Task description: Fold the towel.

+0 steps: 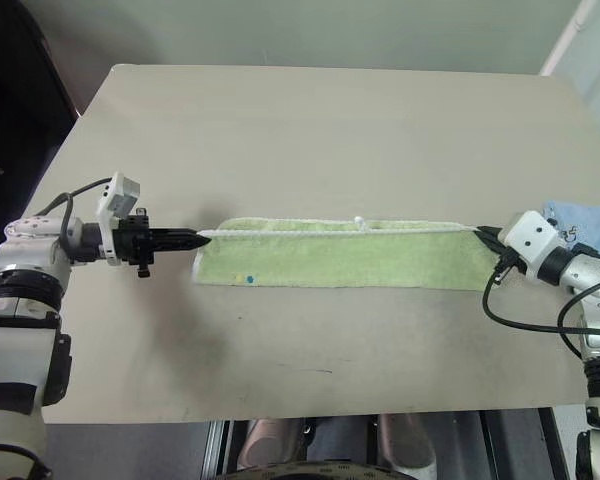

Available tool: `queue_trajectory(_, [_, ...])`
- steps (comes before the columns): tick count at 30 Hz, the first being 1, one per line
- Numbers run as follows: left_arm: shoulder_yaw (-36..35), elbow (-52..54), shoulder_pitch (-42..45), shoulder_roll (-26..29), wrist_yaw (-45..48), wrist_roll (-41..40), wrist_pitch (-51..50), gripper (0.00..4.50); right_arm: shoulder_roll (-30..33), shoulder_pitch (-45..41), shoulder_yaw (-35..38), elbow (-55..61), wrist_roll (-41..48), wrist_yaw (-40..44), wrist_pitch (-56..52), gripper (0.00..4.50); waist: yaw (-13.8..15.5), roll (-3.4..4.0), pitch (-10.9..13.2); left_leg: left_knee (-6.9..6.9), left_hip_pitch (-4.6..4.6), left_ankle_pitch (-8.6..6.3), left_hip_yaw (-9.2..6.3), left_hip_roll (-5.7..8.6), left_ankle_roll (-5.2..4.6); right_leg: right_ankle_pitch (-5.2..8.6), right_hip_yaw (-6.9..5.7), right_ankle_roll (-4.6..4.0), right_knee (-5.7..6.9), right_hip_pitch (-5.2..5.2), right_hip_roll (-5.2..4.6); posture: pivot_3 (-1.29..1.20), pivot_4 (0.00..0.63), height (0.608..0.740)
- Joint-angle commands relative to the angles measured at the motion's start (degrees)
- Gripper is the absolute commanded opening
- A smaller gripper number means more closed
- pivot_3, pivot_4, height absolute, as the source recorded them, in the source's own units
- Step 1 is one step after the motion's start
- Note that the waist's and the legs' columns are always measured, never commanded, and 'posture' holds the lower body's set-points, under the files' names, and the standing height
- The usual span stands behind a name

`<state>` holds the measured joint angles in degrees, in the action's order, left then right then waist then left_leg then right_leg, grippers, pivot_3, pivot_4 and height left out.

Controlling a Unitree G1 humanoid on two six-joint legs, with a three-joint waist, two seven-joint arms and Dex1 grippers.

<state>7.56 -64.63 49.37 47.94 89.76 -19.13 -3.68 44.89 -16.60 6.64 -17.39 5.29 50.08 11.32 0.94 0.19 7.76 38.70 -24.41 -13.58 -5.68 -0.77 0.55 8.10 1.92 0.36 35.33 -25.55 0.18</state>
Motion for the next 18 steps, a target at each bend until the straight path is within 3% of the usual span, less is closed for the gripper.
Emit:
queue_trajectory(1, [-3.5, -1.0, 1.8, -1.0, 1.0, 1.2, 1.5, 0.03, -0.2, -2.9, 0.2, -2.6, -1.5, -2.9, 2.6, 0.0, 0.0, 0.0, 0.0, 0.0, 0.01, 0.01, 0.0, 0.0, -0.01, -0.01, 0.0, -0.02, -0.03, 0.02, 0.0, 0.0, 0.15, 0.74])
queue_trajectory(11, [-6.9, -3.1, 2.9, -5.2, -4.2, 6.2, 6.8, 0.03, -0.9, -9.1, -2.7, -13.0, -5.7, -4.9, 8.4, 0.0, 0.0, 0.0, 0.0, 0.0, -0.01, 0.08, 0.02, 0.0, -0.08, -0.33, -0.01, 0.15, -0.27, 0.09, -0.02, 0.0, 0.15, 0.74])
queue_trajectory(18, [-9.2, -5.9, 4.8, -5.5, -8.8, 8.6, 7.9, 0.03, -0.6, -8.9, -3.5, -12.9, -4.5, -2.6, 8.8, 0.0, 0.0, 0.01, 0.0, -0.06, -0.02, 0.07, 0.05, 0.0, -0.07, -0.39, -0.01, 0.25, -0.33, 0.07, -0.03, 0.0, 0.15, 0.74])
